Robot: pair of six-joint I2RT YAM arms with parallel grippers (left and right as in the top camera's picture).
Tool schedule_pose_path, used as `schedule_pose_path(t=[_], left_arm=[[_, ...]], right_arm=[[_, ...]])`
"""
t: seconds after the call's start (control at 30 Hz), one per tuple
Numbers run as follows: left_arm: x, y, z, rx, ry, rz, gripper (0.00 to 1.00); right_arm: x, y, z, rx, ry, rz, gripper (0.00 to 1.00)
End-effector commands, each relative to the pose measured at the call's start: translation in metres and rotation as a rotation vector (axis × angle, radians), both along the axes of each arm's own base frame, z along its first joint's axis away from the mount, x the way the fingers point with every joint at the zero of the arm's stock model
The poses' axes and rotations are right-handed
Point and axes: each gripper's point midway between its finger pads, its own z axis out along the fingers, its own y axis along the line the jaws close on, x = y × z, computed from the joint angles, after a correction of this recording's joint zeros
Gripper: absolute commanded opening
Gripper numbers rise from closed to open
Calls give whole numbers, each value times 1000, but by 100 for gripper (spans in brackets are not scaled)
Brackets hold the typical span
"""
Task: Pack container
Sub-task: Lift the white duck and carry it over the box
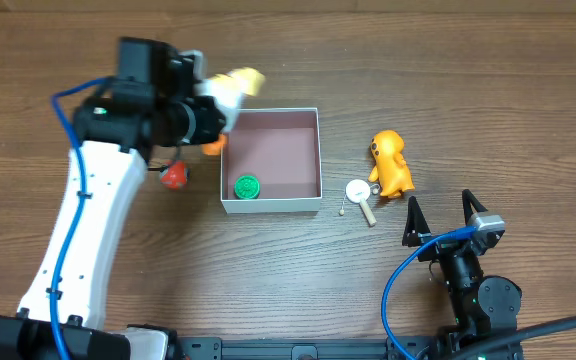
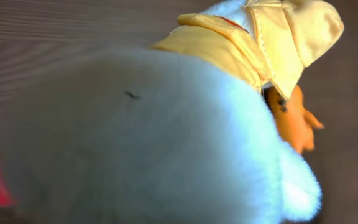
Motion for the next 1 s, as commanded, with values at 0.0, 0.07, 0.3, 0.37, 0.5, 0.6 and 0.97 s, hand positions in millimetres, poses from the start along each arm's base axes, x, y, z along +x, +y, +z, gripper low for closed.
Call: schedule_pose_path(t=[0.0,0.07,0.3,0.37,0.5,0.6,0.97], left_arm=[[-10,-32,11,0,-14,-26,4],[-13,-41,9,27,-7,-6,4],[-22,-62,-2,111,5,71,7],[-22,-62,-6,132,10,104,6],[-22,-59,-16,149,46,167,4],[-20,-55,-26,178,69,203,4],[-8,-59,-73,253,156,192,8]], right_arm=[[0,0,-1,-3,-6,1,100],[0,0,-1,-3,-6,1,100],[0,0,-1,-3,-6,1,100],[0,0,-1,-3,-6,1,100],[0,0,-1,-3,-6,1,100],[0,0,-1,-3,-6,1,100],[0,0,-1,-3,-6,1,100]])
